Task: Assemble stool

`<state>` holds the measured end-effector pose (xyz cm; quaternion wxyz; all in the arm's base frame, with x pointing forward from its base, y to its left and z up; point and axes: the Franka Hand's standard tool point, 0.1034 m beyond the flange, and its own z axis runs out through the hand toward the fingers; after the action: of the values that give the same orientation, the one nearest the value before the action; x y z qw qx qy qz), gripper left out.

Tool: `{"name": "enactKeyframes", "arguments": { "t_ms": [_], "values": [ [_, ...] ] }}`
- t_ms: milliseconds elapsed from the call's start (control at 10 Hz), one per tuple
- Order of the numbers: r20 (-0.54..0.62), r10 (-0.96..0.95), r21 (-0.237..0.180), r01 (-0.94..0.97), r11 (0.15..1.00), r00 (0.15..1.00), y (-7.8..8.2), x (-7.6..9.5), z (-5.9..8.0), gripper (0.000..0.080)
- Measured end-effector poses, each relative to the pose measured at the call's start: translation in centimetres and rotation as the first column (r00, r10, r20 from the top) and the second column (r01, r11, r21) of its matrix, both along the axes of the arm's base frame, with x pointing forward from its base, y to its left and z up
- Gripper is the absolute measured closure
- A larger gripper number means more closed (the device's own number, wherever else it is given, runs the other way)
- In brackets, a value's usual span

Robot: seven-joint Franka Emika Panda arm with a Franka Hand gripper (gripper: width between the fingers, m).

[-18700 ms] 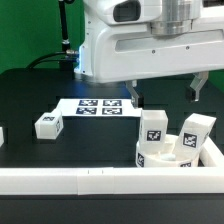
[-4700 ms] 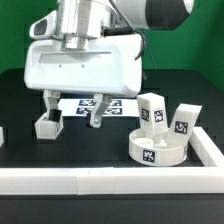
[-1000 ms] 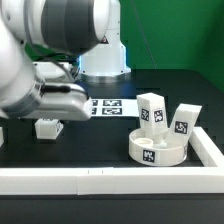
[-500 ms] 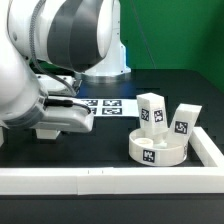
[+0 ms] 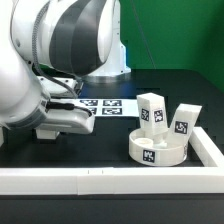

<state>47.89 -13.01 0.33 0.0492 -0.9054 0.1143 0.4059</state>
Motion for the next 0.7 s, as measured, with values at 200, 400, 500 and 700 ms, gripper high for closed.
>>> {"name": "enactKeyframes", "arguments": {
  "t_ms": [200,400,500,700],
  "values": [
    [0.001,-0.002,0.0,0.002,1.0,1.0,-0.1,0.0,0.0,0.0465],
    [0.006,-0.002,0.0,0.002,1.0,1.0,-0.2,0.3,0.4,0.0465],
    [0.015,-0.004,0.006,0.004,1.0,1.0,0.1,0.9,1.4,0.0465],
    [0.018,-0.041,-0.006,0.041,0.999,0.999,1.8,2.1,5.1,0.0465]
  ]
}}
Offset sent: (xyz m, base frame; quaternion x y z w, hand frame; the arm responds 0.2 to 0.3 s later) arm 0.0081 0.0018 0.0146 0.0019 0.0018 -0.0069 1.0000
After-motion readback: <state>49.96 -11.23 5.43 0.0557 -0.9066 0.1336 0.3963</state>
